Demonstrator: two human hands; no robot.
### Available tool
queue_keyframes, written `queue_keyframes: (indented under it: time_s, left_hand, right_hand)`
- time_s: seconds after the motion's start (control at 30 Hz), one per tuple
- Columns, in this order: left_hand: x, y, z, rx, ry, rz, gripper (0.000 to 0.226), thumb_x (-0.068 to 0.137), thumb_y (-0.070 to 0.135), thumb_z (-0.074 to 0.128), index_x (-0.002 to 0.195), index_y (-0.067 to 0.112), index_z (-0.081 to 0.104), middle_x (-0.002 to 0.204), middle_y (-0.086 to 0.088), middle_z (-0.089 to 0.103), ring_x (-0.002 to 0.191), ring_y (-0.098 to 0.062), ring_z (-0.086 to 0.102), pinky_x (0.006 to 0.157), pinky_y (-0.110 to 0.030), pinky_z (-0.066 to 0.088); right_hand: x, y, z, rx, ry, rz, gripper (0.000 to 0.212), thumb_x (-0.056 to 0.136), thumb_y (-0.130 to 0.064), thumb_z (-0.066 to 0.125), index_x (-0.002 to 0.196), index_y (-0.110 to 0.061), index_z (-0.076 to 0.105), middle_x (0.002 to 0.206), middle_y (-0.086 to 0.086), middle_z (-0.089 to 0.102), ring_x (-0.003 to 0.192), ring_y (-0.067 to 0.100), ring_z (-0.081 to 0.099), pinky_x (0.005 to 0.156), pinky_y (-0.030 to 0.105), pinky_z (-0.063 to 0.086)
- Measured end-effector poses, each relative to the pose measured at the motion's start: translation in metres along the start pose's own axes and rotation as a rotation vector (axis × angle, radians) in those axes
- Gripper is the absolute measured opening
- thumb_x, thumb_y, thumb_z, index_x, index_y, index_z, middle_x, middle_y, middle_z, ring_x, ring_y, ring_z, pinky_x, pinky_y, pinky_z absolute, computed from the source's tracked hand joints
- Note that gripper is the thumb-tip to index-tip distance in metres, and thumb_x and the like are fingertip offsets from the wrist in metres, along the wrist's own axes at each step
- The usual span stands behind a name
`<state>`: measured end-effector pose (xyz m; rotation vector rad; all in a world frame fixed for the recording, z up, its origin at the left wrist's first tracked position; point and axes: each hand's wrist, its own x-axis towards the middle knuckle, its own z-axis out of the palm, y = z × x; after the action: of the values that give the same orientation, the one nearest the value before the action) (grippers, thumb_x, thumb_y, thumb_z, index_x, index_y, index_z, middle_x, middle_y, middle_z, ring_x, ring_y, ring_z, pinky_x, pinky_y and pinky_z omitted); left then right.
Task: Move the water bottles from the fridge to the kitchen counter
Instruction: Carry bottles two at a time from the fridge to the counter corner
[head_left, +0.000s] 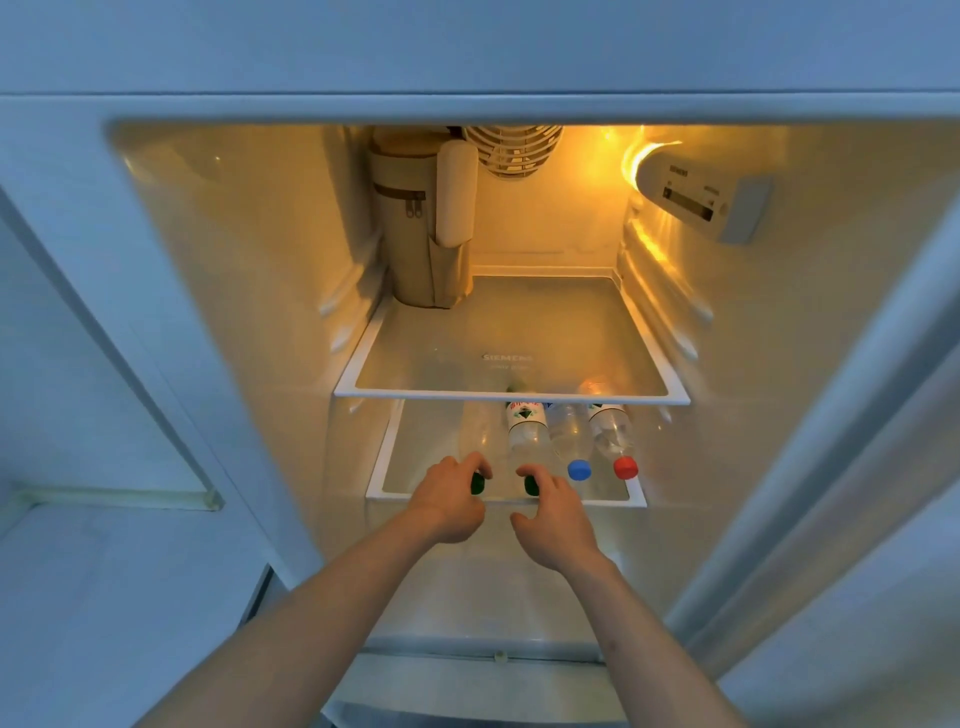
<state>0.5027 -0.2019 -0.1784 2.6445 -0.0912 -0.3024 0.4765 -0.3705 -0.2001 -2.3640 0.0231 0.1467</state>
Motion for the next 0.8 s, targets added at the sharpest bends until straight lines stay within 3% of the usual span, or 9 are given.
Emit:
queue_keyframes:
  time_s: [0.2,0.33,0.47,0.53,0.67,0.8]
  left_hand:
    - [-0.042,-0.009,-0.002,-0.021,0.13,0.033,0.037,0.094,0.015,0.064,0.113,0.039,0.044,0.116,0.002,0.046,0.104,-0.019,0.054,0.093,-0.037,0.054]
    - [-0.07,-0.008,-0.015,-0.072,0.299,0.079,0.027,0.1,0.023,0.061,0.108,0.04,0.041,0.109,0.005,0.045,0.088,-0.018,0.058,0.077,-0.033,0.053]
    - [-0.102,-0.011,-0.031,-0.129,0.429,0.118,0.02,0.102,0.025,0.058,0.105,0.039,0.045,0.103,0.008,0.046,0.079,-0.019,0.059,0.069,-0.04,0.054]
    - [-0.118,-0.012,-0.04,-0.149,0.478,0.137,0.018,0.103,0.026,0.057,0.106,0.039,0.046,0.103,0.009,0.047,0.08,-0.018,0.061,0.068,-0.043,0.055]
    - [-0.154,-0.011,-0.058,-0.189,0.556,0.132,0.017,0.103,0.027,0.055,0.107,0.041,0.046,0.104,0.012,0.048,0.079,-0.017,0.061,0.067,-0.044,0.054]
    - [-0.195,-0.012,-0.069,-0.196,0.573,0.086,0.01,0.104,0.032,0.055,0.109,0.037,0.05,0.105,0.012,0.053,0.077,-0.012,0.057,0.071,-0.038,0.052]
  right_hand:
    - [-0.001,-0.003,0.001,0.005,0.017,0.011,0.054,0.093,-0.012,0.071,0.138,-0.034,0.05,0.132,-0.003,0.053,0.116,0.019,0.057,0.098,0.034,0.053]
    - [-0.004,-0.005,-0.002,0.036,0.051,0.006,0.038,0.095,-0.013,0.071,0.119,-0.036,0.054,0.123,0.001,0.053,0.099,0.019,0.057,0.087,0.032,0.052]
    - [-0.017,-0.011,0.0,0.108,0.151,-0.058,0.023,0.098,-0.015,0.069,0.105,-0.033,0.056,0.114,0.006,0.054,0.083,0.01,0.054,0.08,0.031,0.043]
    - [-0.024,-0.018,-0.001,0.16,0.201,-0.082,0.015,0.101,-0.016,0.064,0.102,-0.031,0.059,0.112,0.008,0.057,0.083,0.011,0.055,0.077,0.034,0.044]
    - [-0.042,-0.037,-0.01,0.259,0.246,-0.116,0.012,0.103,-0.018,0.057,0.102,-0.03,0.06,0.112,0.011,0.061,0.093,0.029,0.06,0.079,0.04,0.049]
    - [-0.068,-0.061,-0.027,0.345,0.265,-0.14,0.014,0.1,-0.025,0.054,0.097,-0.037,0.06,0.103,0.006,0.063,0.094,0.032,0.065,0.082,0.055,0.06]
